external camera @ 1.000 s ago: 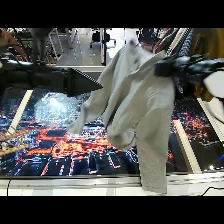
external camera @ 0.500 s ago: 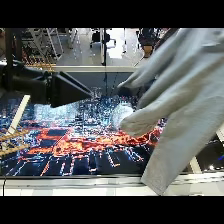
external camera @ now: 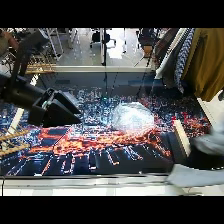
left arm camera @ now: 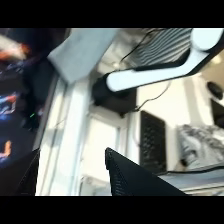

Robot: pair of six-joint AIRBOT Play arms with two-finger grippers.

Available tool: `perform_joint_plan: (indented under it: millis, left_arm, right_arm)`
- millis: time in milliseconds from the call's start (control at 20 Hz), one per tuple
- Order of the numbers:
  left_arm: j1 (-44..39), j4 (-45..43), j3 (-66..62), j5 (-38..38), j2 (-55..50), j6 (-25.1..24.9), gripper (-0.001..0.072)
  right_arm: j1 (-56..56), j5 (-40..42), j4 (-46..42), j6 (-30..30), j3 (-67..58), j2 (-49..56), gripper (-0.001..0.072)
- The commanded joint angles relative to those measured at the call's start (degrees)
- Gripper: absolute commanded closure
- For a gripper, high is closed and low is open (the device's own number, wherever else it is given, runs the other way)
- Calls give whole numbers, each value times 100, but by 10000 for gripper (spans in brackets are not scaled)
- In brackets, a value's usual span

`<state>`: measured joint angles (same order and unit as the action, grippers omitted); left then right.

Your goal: Fold the clothes and pants, and hang the long-sleeved shirts on hangers.

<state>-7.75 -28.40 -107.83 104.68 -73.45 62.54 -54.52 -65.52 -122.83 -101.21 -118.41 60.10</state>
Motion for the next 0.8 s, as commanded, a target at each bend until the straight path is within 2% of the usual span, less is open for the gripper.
perform_joint_plan:
  millis: [0,200,300,350,450,550,750]
  left_arm:
    - [7,-1386,2,122,2,-127,273]
    - [7,-3233,17,125,2,-125,273]
    - [7,-3696,68,122,0,-122,272]
    - [7,-3713,107,127,0,-81,273]
    - [0,-3707,184,129,2,400,273]
    - [0,-3630,221,127,0,769,273]
    - [-2,-2924,221,122,0,820,273]
  right_arm:
    - [-1362,417,-26,-184,-396,273,681]
    - [-2267,754,326,-295,-396,640,681]
    - [-2573,1091,483,-396,-396,774,681]
    - [-2699,1287,527,-621,-393,817,681]
    - [-2977,1810,662,-951,-396,890,681]
    - [-3213,2120,894,-1003,-396,970,680]
    - [-3316,1563,905,-968,-83,1029,677]
